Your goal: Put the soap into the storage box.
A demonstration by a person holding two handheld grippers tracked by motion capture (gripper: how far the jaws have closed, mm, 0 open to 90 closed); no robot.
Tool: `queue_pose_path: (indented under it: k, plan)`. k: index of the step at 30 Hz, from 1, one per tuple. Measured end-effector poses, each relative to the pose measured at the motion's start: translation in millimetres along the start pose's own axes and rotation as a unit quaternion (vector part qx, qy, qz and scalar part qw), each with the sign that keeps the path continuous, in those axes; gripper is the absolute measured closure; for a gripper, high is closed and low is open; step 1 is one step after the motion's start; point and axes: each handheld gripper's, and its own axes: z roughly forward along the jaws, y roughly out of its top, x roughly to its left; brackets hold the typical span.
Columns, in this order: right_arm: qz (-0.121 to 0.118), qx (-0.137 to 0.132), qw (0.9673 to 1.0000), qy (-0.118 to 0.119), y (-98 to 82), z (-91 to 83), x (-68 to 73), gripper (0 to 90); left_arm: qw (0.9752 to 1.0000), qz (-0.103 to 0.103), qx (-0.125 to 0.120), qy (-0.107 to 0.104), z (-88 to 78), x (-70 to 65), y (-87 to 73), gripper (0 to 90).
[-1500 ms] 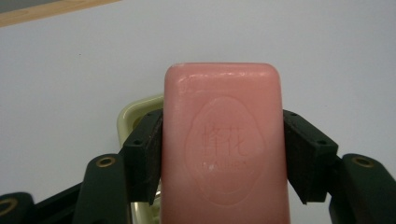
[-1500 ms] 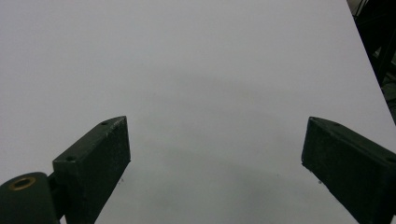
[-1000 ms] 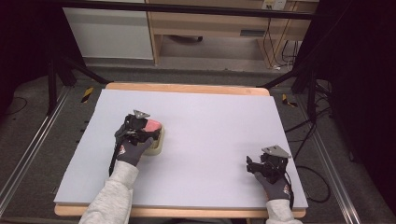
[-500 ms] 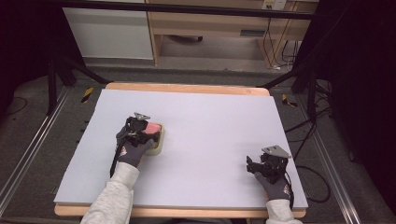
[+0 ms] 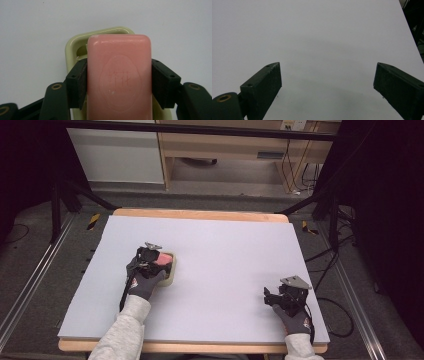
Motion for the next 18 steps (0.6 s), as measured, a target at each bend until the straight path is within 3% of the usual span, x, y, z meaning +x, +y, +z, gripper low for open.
queue_pose_path:
  k: [18]
  plan:
    - [0.002, -0.001, 1.0, -0.003, 0.2, -0.1, -0.4, 7.9, 0.9999, 0.0, 0.013, 0.006, 7.8, 0.5, -3.1, 36.8]
